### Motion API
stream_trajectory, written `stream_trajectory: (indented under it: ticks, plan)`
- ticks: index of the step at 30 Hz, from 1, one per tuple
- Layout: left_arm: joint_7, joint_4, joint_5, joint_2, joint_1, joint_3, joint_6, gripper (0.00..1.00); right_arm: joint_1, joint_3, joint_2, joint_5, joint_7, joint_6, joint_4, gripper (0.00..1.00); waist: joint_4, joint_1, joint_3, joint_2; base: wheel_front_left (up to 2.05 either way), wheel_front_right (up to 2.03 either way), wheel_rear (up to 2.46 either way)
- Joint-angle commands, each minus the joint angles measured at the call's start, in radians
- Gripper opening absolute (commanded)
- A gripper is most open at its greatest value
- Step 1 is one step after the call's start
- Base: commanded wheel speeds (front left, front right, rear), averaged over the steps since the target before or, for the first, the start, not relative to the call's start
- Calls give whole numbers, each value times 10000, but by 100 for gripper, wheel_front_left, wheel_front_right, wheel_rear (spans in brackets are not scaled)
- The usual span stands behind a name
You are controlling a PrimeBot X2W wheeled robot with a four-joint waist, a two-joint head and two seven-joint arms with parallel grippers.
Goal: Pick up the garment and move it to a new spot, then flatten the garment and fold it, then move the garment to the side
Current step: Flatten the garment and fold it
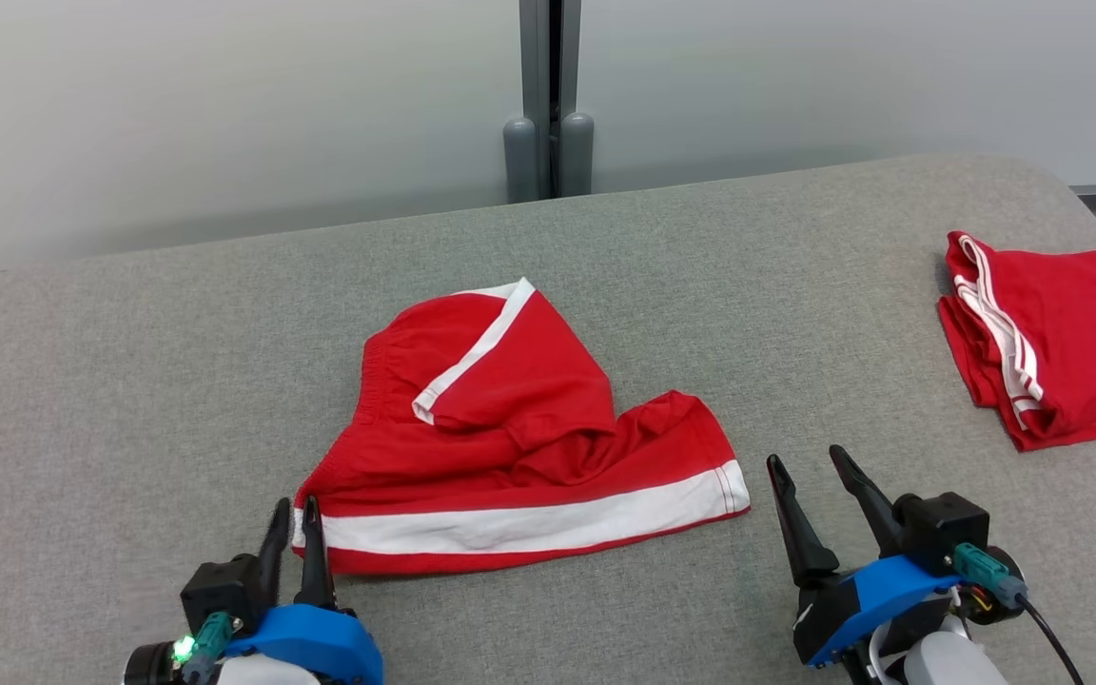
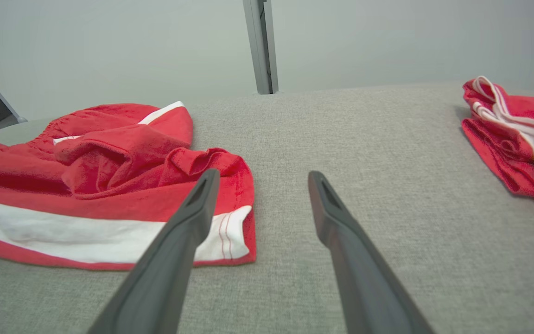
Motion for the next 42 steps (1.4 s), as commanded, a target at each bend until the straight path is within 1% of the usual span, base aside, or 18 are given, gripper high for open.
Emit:
stream_trajectory:
  ticks: [1, 6, 9, 12, 16, 23, 31, 37, 42]
  plan:
    - [-23, -60, 70, 20, 53, 173, 59, 100, 184, -44, 18, 37, -27, 0, -37, 100, -35, 0, -43, -1, 0, 0, 0]
    - [-23, -411, 172, -60, 284, 1051, 391, 100, 305, -118, 51, -36, -27, 0, -310, 100, -57, 0, -153, -1, 0, 0, 0]
    - [-23, -563, 554, -107, 547, 1197, 434, 100, 429, -206, 56, -111, -27, 0, -449, 100, -23, 0, -204, -1, 0, 0, 0]
    - [-23, -667, 1060, -98, 780, 1106, 362, 100, 536, -212, 56, -91, -27, 0, -518, 100, 35, 0, -298, -1, 0, 0, 0]
    - [-23, -681, 1299, -115, 998, 1045, 274, 100, 675, -173, 58, -133, -27, 0, -348, 100, 139, 0, -386, -1, 0, 0, 0]
    - [-23, -781, 1072, -122, 1057, 665, 204, 100, 596, 21, 55, 19, -27, 0, -173, 100, 269, 0, -326, -1, 0, 0, 0]
    - [-23, -787, 862, -117, 665, 215, 280, 100, -144, 718, 51, 626, -27, 0, 1127, 100, 569, 0, 132, -1, 0, 0, 0]
    - [-23, -743, 742, -119, 514, 27, 341, 100, -713, 766, -12, 732, -27, 0, 1832, 100, 837, 0, 441, -1, 0, 0, 0]
    - [-23, -766, 698, -119, 518, -2, 338, 100, -964, 852, -94, 834, -25, 0, 2145, 100, 966, 0, 527, -1, 0, 0, 0]
